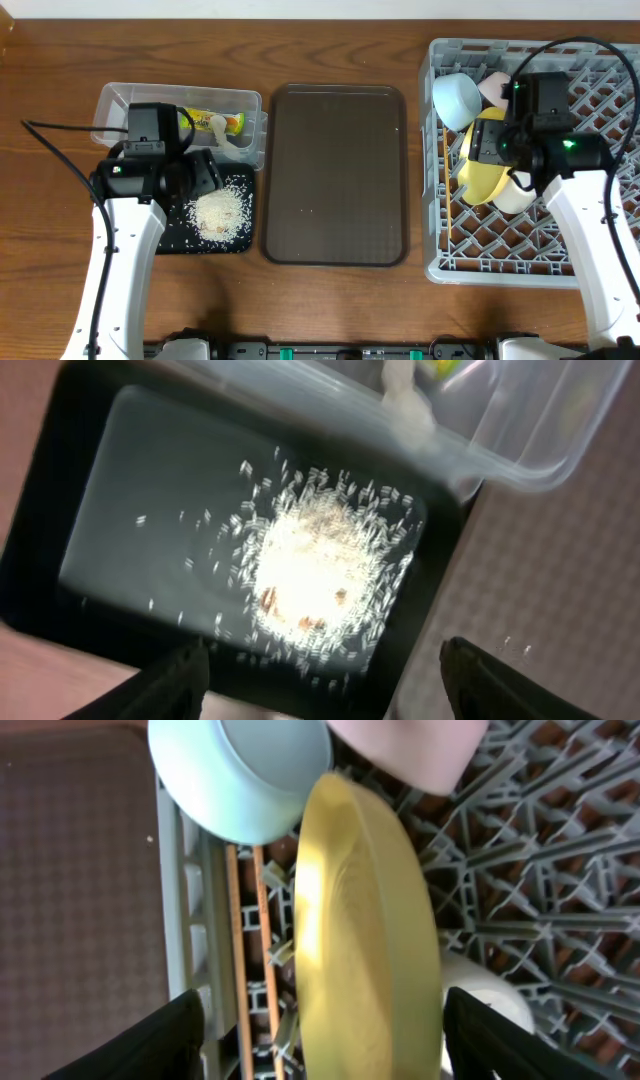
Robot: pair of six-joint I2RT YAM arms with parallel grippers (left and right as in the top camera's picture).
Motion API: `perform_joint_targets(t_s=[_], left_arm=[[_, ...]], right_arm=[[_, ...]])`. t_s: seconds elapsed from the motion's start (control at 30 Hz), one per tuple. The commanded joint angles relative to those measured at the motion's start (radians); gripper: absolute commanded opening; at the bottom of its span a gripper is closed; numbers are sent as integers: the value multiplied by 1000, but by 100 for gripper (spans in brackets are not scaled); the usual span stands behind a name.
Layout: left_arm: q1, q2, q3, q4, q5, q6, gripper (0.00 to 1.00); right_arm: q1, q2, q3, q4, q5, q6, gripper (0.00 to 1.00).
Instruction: Sort waste into correct bins and load items into the dishwasher rack
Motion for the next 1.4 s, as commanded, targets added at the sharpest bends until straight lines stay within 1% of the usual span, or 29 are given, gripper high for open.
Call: perform_joint_targets(t_s=[0.0, 0.03, 0.17, 0.27, 0.33, 0.4, 0.43, 0.47, 0.6, 0.77, 1.2, 1.37], left_arm=[[3, -14, -8, -32, -5, 40, 76], [2, -27, -13, -34, -5, 55, 76], [-11, -123, -49, -21, -5, 84, 76], [-40, -237, -105, 20, -4, 127, 76], [-63, -327, -150, 48, -5, 134, 76], [-80, -413, -196, 70, -5, 128, 76], [-84, -457, -217, 76, -5, 117, 80], [-84, -491, -232, 80, -5, 108, 87], [-84, -585, -248, 79, -5, 102, 88], [-84, -617, -248, 79, -5, 102, 89], [-84, -615, -249, 79, -5, 103, 90], [-84, -615, -249, 79, -5, 103, 90]], right_arm=[[-13, -46, -8, -17, -73, 38, 77], [-14, -63, -14, -16, -74, 35, 79], [-14, -147, -77, 16, -74, 33, 79], [-14, -237, -178, 78, -76, 27, 80], [-14, -310, -261, 128, -95, 27, 80], [-14, -392, -346, 172, -109, 28, 86], [-14, -437, -388, 191, -111, 28, 92], [-14, -474, -418, 203, -107, 28, 99], [-14, -603, -502, 200, -51, 27, 99], [-14, -666, -526, 176, -51, 27, 99], [-14, -661, -526, 176, -51, 27, 99], [-14, -661, -526, 122, -20, 27, 99]])
